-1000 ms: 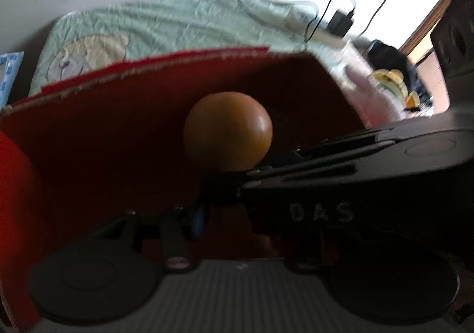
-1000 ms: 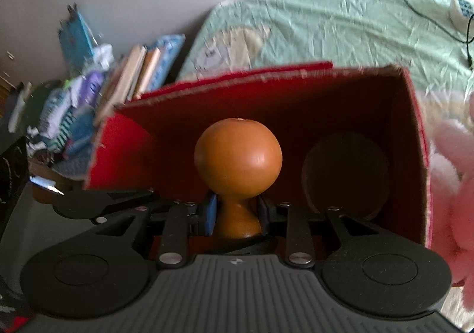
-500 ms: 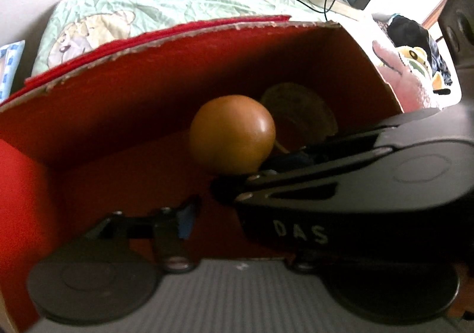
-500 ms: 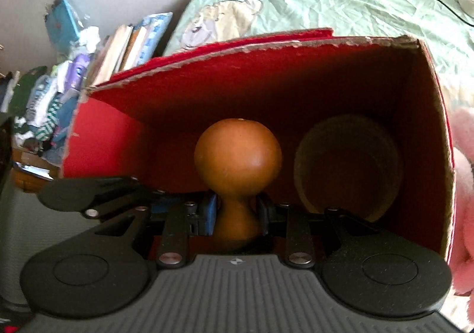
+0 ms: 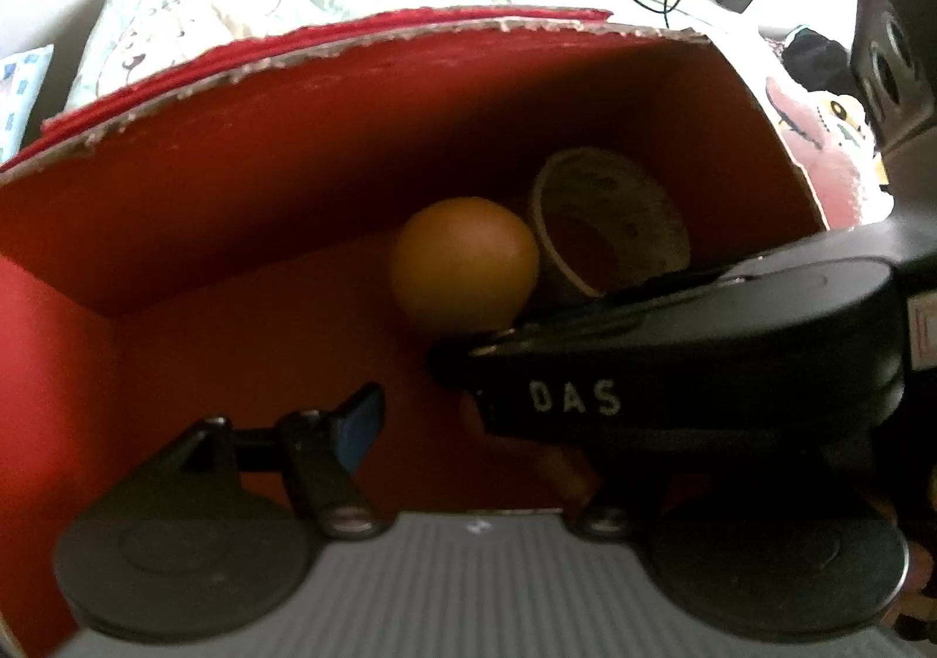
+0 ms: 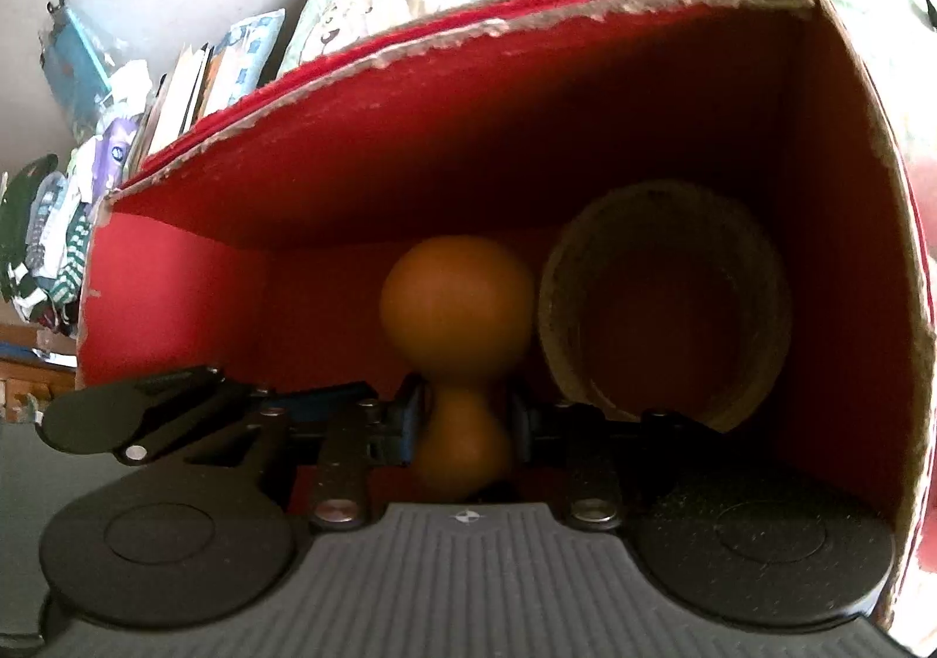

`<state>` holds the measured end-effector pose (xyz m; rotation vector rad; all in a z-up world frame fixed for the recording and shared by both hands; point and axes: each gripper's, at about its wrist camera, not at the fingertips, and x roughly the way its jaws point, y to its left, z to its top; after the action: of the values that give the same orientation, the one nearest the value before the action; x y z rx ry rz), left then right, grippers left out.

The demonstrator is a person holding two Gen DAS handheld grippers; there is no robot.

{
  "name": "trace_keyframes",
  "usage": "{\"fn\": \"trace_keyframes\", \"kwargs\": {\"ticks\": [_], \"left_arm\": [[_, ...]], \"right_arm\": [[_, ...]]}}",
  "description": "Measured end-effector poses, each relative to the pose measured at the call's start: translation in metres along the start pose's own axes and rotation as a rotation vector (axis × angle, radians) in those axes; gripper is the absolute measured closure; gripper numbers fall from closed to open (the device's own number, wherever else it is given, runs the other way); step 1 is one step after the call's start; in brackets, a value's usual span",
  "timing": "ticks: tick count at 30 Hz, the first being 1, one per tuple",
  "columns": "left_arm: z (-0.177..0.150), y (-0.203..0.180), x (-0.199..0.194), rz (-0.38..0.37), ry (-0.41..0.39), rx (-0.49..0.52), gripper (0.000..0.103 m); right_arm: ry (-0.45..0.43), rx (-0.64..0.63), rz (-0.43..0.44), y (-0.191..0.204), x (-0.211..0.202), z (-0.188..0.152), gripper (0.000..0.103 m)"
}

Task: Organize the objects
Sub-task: 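Lower the gourd into the red box beside the tape roll, then open the right gripper and withdraw it from the red box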

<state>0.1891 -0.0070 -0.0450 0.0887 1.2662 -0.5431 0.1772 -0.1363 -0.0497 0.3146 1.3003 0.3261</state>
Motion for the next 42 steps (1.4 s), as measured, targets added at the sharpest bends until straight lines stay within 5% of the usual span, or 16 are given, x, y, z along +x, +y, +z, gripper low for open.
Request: {"fn": "trace_keyframes", "kwargs": {"ticks": [10,21,42], "left_arm": [[0.001,0.001,0.001,0.008,0.015,-0.010,0.032],[-0.002,-0.006,-0.007,0.039,-0.053,0.041,0.024],[-0.044,-0.039,-0.080,0.298,-0.242,0.045,0.019]], "right_arm": [[0.011,-0.021,-0.022,0.002,0.002,0.002,0.066],[-0.020,-0.043,-0.027,0.003,-0.013,-0.004,0.063],[-0.268,-0.004,-0.007,0.010,-0.093,-0.055,0.063]]}}
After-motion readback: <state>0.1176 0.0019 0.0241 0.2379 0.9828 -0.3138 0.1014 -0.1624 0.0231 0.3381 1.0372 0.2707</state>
